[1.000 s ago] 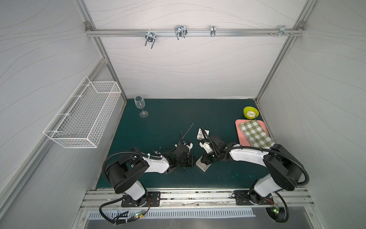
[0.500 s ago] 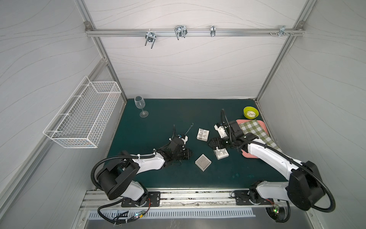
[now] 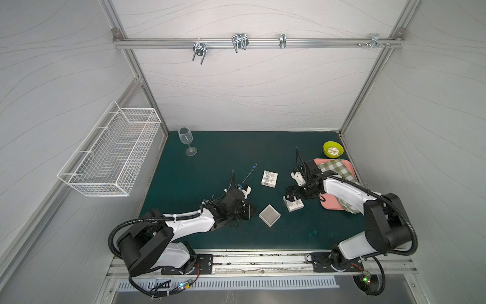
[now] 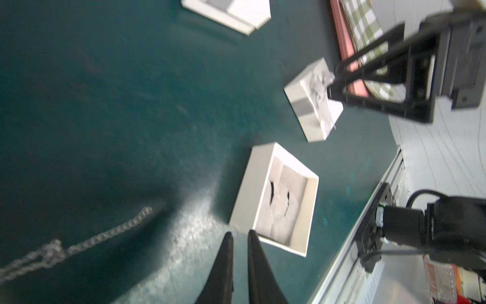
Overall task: Take the necklace out of the lift-off lid jewelry box
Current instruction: Pick up the lid from the center of the board.
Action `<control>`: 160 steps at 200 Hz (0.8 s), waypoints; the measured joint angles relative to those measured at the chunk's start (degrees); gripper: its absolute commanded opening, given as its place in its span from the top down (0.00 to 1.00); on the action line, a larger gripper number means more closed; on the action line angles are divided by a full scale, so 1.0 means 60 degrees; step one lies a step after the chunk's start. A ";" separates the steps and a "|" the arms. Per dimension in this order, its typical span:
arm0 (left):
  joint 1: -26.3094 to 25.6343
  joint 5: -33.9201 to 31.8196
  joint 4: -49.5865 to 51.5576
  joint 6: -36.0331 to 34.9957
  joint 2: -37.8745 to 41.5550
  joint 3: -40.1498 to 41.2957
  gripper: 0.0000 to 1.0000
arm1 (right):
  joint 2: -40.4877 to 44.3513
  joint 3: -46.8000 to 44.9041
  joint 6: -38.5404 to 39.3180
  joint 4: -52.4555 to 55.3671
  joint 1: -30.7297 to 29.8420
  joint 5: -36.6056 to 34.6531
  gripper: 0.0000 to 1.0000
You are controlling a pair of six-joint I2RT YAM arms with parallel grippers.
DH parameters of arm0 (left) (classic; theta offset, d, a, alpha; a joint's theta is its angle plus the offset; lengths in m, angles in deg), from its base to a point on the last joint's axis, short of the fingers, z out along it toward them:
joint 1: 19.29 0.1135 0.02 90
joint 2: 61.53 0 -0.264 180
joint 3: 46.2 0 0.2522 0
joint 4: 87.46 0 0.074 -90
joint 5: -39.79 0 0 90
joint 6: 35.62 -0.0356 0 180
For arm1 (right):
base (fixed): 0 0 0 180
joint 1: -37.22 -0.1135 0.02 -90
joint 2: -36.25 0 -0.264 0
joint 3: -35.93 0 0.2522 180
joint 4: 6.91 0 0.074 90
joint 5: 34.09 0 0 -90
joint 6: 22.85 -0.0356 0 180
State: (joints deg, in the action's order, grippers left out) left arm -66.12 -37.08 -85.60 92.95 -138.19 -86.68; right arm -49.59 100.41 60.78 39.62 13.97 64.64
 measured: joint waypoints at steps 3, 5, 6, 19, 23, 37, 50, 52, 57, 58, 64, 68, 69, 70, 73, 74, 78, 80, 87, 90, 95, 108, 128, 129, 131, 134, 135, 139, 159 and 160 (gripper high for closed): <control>-0.0036 -0.0007 0.0000 0.0015 0.0011 0.0036 0.87 | 0.0000 0.0011 0.0007 0.0000 0.0000 -0.0015 0.01; -0.0058 -0.0018 0.0000 0.0025 0.0022 0.0058 0.87 | -0.0007 0.0025 0.0011 0.0007 -0.0004 -0.0022 0.01; -0.0066 -0.0022 0.0000 0.0033 0.0022 0.0066 0.87 | -0.0011 0.0036 0.0018 0.0022 -0.0007 -0.0026 0.01; -0.0131 -0.0055 0.0000 0.0091 0.0047 0.0204 0.87 | -0.0142 0.0182 0.0044 0.0138 -0.0055 -0.0066 0.01; -0.0135 -0.0066 0.0000 0.0109 0.0047 0.0233 0.87 | -0.0215 0.0244 0.0047 0.0175 -0.0080 -0.0084 0.01; -0.0135 -0.0098 0.0000 0.0142 0.0047 0.0324 0.87 | -0.0532 0.0430 0.0058 0.0284 -0.0251 -0.0193 0.01; -0.0135 -0.0113 0.0000 0.0153 0.0047 0.0372 0.87 | -0.0801 0.0510 0.0062 0.0401 -0.0455 -0.0321 0.01; -0.0135 -0.0117 -0.0004 0.0153 0.0047 0.0375 0.87 | -0.0838 0.0525 0.0058 0.0423 -0.0492 -0.0346 0.01; -0.0135 -0.0117 0.0000 0.0160 0.0047 0.0379 0.87 | -0.0933 0.0543 0.0058 0.0481 -0.0557 -0.0393 0.02; -0.0135 -0.0117 -0.0004 0.0160 0.0047 0.0379 0.87 | -0.0954 0.0550 0.0058 0.0488 -0.0576 -0.0401 0.02; -0.0135 -0.0120 -0.0007 0.0164 0.0047 0.0379 0.87 | -0.1038 0.0565 0.0058 0.0543 -0.0637 -0.0441 0.04; -0.0135 -0.0120 -0.0007 0.0164 0.0047 0.0379 0.87 | -0.1096 0.0576 0.0047 0.0586 -0.0681 -0.0466 0.05; -0.0135 -0.0120 -0.0007 0.0168 0.0047 0.0379 0.87 | -0.1107 0.0576 0.0051 0.0594 -0.0688 -0.0470 0.05; -0.0135 -0.0120 -0.0011 0.0168 0.0047 0.0379 0.87 | -0.1129 0.0583 0.0062 0.0605 -0.0703 -0.0484 0.06; -0.0135 -0.0120 -0.0011 0.0171 0.0047 0.0379 0.87 | -0.1162 0.0590 0.0033 0.0634 -0.0729 -0.0495 0.07; -0.0135 -0.0120 -0.0011 0.0171 0.0047 0.0379 0.87 | -0.1173 0.0594 0.0033 0.0648 -0.0739 -0.0510 0.07; -0.0135 -0.0120 -0.0011 0.0175 0.0047 0.0379 0.88 | -0.1213 0.0601 0.0044 0.0670 -0.0769 -0.0554 0.08; -0.0135 -0.0120 -0.0011 0.0175 0.0047 0.0379 0.88 | -0.1235 0.0608 0.0044 0.0692 -0.0783 -0.0572 0.09; -0.0135 -0.0120 -0.0015 0.0178 0.0047 0.0379 0.88 | -0.1286 0.0630 0.0022 0.0743 -0.0812 -0.0641 0.12; -0.0135 -0.0117 -0.0018 0.0178 0.0047 0.0379 0.88 | -0.1304 0.0641 0.0015 0.0769 -0.0816 -0.0678 0.13; -0.0135 -0.0117 -0.0018 0.0178 0.0047 0.0382 0.89 | -0.1322 0.0656 -0.0022 0.0805 -0.0823 -0.0714 0.15; -0.0135 -0.0117 -0.0040 0.0189 0.0047 0.0397 0.89 | -0.1330 0.0714 -0.0055 0.0885 -0.0845 -0.0849 0.20; -0.0142 -0.0117 -0.0117 0.0219 0.0047 0.0466 0.91 | -0.1330 0.0790 -0.0102 0.0914 -0.0871 -0.0962 0.24; -0.0142 -0.0117 -0.0120 0.0219 0.0047 0.0470 0.91 | -0.1330 0.0790 -0.0102 0.0914 -0.0871 -0.0965 0.24; -0.0142 -0.0113 -0.0131 0.0229 0.0047 0.0481 0.91 | -0.1330 0.0798 -0.0084 0.0914 -0.0874 -0.0965 0.24; -0.0142 -0.0117 -0.0146 0.0237 0.0047 0.0495 0.91 | -0.1330 0.0801 -0.0117 0.0922 -0.0878 -0.0980 0.25; -0.0142 -0.0117 -0.0153 0.0240 0.0047 0.0499 0.91 | -0.1330 0.0805 -0.0117 0.0925 -0.0878 -0.0984 0.25; -0.0142 -0.0113 -0.0182 0.0266 0.0047 0.0525 0.92 | -0.1326 0.0809 -0.0113 0.0929 -0.0882 -0.0998 0.26; -0.0168 -0.0102 -0.0342 0.0375 0.0018 0.0637 0.92 | -0.1308 0.0809 -0.0131 0.0965 -0.0900 -0.1035 0.28; -0.0168 -0.0098 -0.0357 0.0375 0.0015 0.0645 0.92 | -0.1308 0.0809 -0.0131 0.0969 -0.0903 -0.1035 0.28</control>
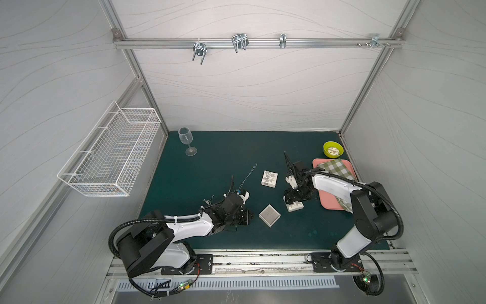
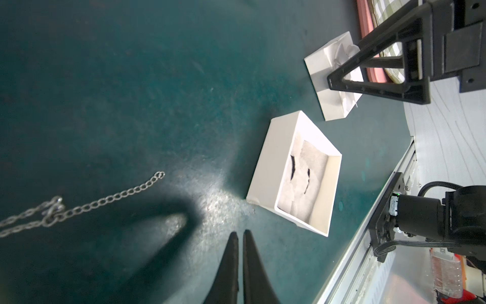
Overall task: Take the necklace out of the lift-off lid jewelry box
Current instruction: Pick up the lid from the center of the board.
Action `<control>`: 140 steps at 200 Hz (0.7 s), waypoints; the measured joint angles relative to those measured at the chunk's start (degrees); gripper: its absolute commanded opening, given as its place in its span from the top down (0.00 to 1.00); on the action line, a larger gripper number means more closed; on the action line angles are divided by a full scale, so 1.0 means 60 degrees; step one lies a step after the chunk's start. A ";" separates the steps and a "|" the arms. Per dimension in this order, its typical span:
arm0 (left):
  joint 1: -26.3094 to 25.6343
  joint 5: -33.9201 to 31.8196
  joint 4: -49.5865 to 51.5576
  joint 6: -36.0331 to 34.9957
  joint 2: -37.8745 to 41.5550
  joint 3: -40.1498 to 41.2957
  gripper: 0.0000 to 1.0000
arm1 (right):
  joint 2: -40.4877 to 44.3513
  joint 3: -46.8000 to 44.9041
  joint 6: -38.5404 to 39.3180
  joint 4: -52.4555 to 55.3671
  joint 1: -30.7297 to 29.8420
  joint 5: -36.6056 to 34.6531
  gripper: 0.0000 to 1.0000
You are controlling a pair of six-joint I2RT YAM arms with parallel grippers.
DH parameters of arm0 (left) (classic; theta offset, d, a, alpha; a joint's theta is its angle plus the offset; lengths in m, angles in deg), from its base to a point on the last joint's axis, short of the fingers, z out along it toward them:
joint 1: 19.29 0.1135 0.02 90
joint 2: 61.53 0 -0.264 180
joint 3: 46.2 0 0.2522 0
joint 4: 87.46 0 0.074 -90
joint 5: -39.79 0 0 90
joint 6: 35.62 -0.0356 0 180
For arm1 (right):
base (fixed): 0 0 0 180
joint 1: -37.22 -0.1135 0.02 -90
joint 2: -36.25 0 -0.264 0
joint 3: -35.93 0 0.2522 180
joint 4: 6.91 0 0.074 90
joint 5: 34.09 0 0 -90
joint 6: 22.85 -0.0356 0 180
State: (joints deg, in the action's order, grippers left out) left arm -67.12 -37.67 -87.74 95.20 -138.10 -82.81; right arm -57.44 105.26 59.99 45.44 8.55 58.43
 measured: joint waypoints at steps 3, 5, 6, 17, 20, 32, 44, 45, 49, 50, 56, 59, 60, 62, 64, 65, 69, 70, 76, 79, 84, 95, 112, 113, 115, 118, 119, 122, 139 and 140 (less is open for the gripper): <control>-0.0007 0.0004 -0.0025 0.0015 -0.0015 0.0011 0.92 | 0.0007 0.0000 0.0015 0.0007 0.0000 0.0004 0.28; -0.0015 0.0015 -0.0058 0.0029 -0.0033 0.0015 0.93 | 0.0022 0.0000 0.0007 0.0011 -0.0004 0.0000 0.28; -0.0015 0.0018 -0.0069 0.0040 -0.0040 0.0022 0.93 | 0.0025 0.0000 0.0000 0.0011 -0.0007 0.0004 0.28; -0.0062 0.0036 -0.0222 0.0113 -0.0149 0.0047 0.94 | 0.0102 0.0000 0.0000 0.0029 -0.0029 0.0011 0.28; -0.0080 0.0044 -0.0255 0.0138 -0.0186 0.0051 0.94 | 0.0135 0.0000 0.0004 0.0036 -0.0040 0.0011 0.29; -0.0171 0.0066 -0.0430 0.0233 -0.0353 0.0051 0.95 | 0.0262 -0.0004 0.0000 0.0080 -0.0084 0.0044 0.29; -0.0270 0.0098 -0.0586 0.0273 -0.0528 0.0051 0.96 | 0.0404 -0.0004 -0.0004 0.0098 -0.0142 0.0109 0.29; -0.0280 0.0098 -0.0605 0.0280 -0.0550 0.0051 0.96 | 0.0419 -0.0004 -0.0004 0.0102 -0.0153 0.0117 0.30; -0.0310 0.0109 -0.0652 0.0284 -0.0601 0.0051 0.96 | 0.0470 -0.0004 -0.0007 0.0109 -0.0175 0.0142 0.30; -0.0324 0.0117 -0.0667 0.0288 -0.0627 0.0051 0.96 | 0.0481 -0.0004 -0.0007 0.0113 -0.0182 0.0149 0.30; -0.0375 0.0153 -0.0729 0.0310 -0.0729 0.0047 0.97 | 0.0572 -0.0007 -0.0015 0.0138 -0.0233 0.0193 0.30; -0.0393 0.0175 -0.0747 0.0310 -0.0776 0.0047 0.97 | 0.0619 -0.0011 -0.0026 0.0149 -0.0270 0.0219 0.30; -0.0397 0.0178 -0.0754 0.0313 -0.0787 0.0047 0.97 | 0.0630 -0.0011 -0.0026 0.0153 -0.0277 0.0222 0.30; -0.0412 0.0200 -0.0758 0.0313 -0.0812 0.0044 0.97 | 0.0663 -0.0011 -0.0029 0.0160 -0.0295 0.0240 0.30; -0.0426 0.0200 -0.0772 0.0317 -0.0845 0.0044 0.97 | 0.0696 -0.0015 -0.0040 0.0168 -0.0321 0.0259 0.30; -0.0430 0.0208 -0.0780 0.0321 -0.0867 0.0040 0.97 | 0.0707 -0.0018 -0.0051 0.0168 -0.0328 0.0262 0.30; -0.0437 0.0229 -0.0794 0.0331 -0.0918 0.0040 0.97 | 0.0765 -0.0026 -0.0055 0.0175 -0.0368 0.0295 0.30; -0.0437 0.0233 -0.0798 0.0331 -0.0933 0.0036 0.98 | 0.0776 -0.0026 -0.0058 0.0178 -0.0375 0.0302 0.30; -0.0455 0.0259 -0.0820 0.0346 -0.1009 0.0025 0.98 | 0.0849 -0.0036 -0.0084 0.0197 -0.0437 0.0372 0.30; -0.0470 0.0270 -0.0838 0.0353 -0.1042 0.0022 0.98 | 0.0882 -0.0044 -0.0095 0.0204 -0.0470 0.0404 0.30; -0.0477 0.0277 -0.0856 0.0372 -0.1096 0.0007 0.98 | 0.0936 -0.0066 -0.0109 0.0215 -0.0517 0.0452 0.31; -0.0481 0.0291 -0.0907 0.0404 -0.1206 -0.0040 0.97 | 0.1027 -0.0124 -0.0171 0.0248 -0.0608 0.0565 0.32; -0.0481 0.0313 -0.1009 0.0419 -0.1432 -0.0211 0.98 | 0.1162 -0.0266 -0.0284 0.0302 -0.0725 0.0750 0.33; -0.0481 0.0313 -0.1009 0.0419 -0.1443 -0.0222 0.98 | 0.1166 -0.0270 -0.0288 0.0306 -0.0729 0.0761 0.33; -0.0481 0.0313 -0.1009 0.0423 -0.1468 -0.0251 0.98 | 0.1177 -0.0288 -0.0310 0.0317 -0.0736 0.0776 0.33; -0.0481 0.0317 -0.1020 0.0423 -0.1508 -0.0284 0.98 | 0.1202 -0.0313 -0.0324 0.0335 -0.0750 0.0809 0.33; -0.0481 0.0317 -0.1027 0.0423 -0.1534 -0.0306 0.98 | 0.1209 -0.0321 -0.0328 0.0339 -0.0754 0.0816 0.33; -0.0481 0.0321 -0.1053 0.0426 -0.1574 -0.0335 0.98 | 0.1228 -0.0346 -0.0350 0.0342 -0.0761 0.0845 0.33; -0.0477 0.0346 -0.1173 0.0455 -0.1931 -0.0605 0.98 | 0.1402 -0.0525 -0.0433 0.0361 -0.0801 0.0980 0.34; -0.0477 0.0346 -0.1173 0.0455 -0.1945 -0.0616 0.98 | 0.1410 -0.0532 -0.0441 0.0364 -0.0801 0.0984 0.34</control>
State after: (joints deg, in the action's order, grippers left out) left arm -69.99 -35.60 -94.78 97.93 -149.77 -86.50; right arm -48.98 102.07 57.35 47.62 3.74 64.33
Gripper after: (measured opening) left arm 0.047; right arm 0.713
